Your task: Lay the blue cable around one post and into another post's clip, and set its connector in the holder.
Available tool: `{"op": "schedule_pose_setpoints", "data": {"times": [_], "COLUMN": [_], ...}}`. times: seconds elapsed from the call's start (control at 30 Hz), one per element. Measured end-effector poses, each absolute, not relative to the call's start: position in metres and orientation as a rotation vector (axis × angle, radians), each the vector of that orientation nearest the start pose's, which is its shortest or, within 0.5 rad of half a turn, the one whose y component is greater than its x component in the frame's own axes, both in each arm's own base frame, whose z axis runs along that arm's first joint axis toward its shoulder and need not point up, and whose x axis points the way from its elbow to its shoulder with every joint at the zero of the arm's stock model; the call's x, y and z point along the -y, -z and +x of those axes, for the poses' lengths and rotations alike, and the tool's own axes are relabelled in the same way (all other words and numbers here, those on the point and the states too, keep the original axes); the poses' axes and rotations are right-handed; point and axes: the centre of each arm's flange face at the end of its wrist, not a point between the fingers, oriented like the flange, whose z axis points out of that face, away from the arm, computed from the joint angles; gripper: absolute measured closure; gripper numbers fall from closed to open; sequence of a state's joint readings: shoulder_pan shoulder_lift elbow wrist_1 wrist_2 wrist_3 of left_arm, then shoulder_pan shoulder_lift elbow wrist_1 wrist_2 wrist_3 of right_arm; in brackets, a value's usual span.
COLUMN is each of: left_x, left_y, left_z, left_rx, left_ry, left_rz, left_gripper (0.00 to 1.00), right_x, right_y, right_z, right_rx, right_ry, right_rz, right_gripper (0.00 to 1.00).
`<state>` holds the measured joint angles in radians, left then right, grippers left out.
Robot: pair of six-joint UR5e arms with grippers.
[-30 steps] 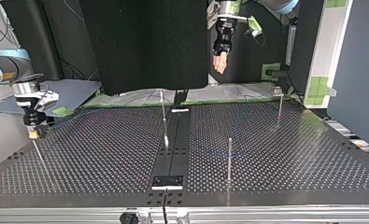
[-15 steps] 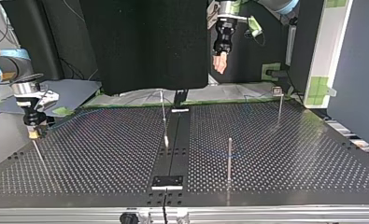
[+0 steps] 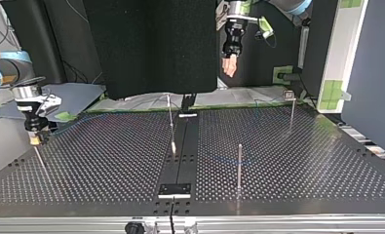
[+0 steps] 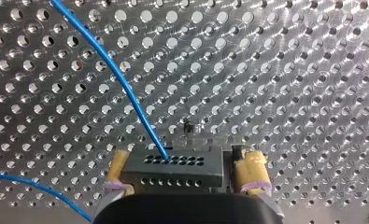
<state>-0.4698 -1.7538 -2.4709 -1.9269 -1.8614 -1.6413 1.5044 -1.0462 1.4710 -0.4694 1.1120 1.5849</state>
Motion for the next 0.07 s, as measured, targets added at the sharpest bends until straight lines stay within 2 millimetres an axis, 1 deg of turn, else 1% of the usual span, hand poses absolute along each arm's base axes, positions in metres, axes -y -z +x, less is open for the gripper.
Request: {"op": "schedule_pose_setpoints", "data": {"times": [0.07], "left_x": [0.2604], "left_y": [-0.1476], "left_z": [0.2814], "left_rx": [-1.448], "left_ry": [0.234], "left_rz": [0.05], "left_gripper": [0.0], "right_x": [0.6742], "right_y": [-0.2731], "right_z": [0.1329], "right_rx": [0.969], "right_ry": [-1.512], "right_rz": [1.459], "right_gripper": [0.0]}}
